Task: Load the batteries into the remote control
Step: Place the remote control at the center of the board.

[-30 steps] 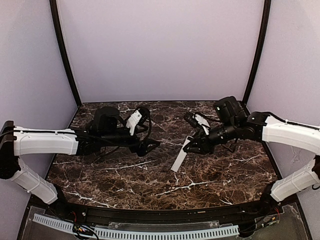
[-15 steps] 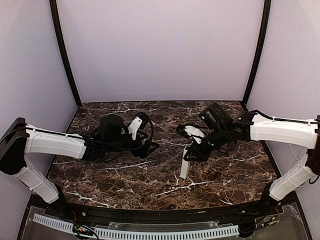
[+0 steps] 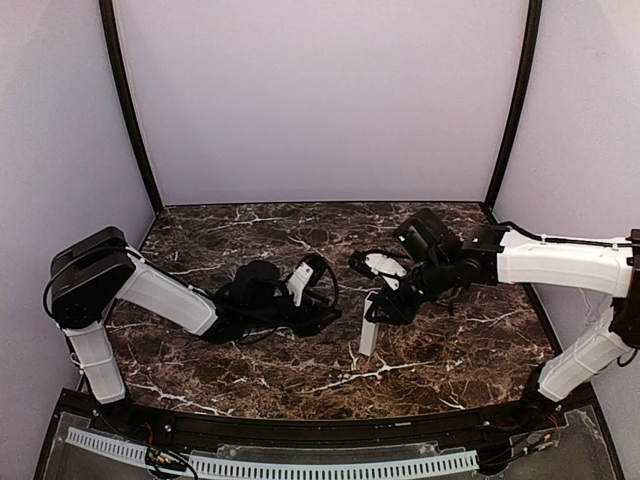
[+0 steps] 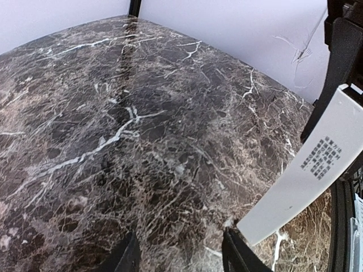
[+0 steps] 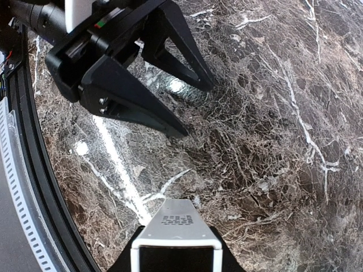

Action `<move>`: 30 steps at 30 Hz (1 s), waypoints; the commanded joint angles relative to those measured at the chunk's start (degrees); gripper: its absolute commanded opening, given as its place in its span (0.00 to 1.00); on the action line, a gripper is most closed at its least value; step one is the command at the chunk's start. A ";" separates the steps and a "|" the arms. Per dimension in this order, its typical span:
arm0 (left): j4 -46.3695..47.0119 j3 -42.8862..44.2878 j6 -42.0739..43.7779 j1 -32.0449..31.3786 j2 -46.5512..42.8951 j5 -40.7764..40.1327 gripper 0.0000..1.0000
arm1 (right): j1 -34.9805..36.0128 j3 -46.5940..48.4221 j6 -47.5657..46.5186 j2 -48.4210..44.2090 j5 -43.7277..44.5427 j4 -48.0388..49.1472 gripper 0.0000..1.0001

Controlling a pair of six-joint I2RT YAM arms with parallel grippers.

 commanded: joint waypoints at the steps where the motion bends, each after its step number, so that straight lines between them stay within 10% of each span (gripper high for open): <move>1: 8.29 0.49 -1.23 -1.41 2.49 -1.99 0.49 | 0.99 -0.37 -0.36 0.86 1.37 3.43 0.03; 30: 21.83 -7.78 -6.30 0.32 3.75 -1.14 0.46 | 5.69 7.16 -1.61 7.44 5.64 -6.62 0.00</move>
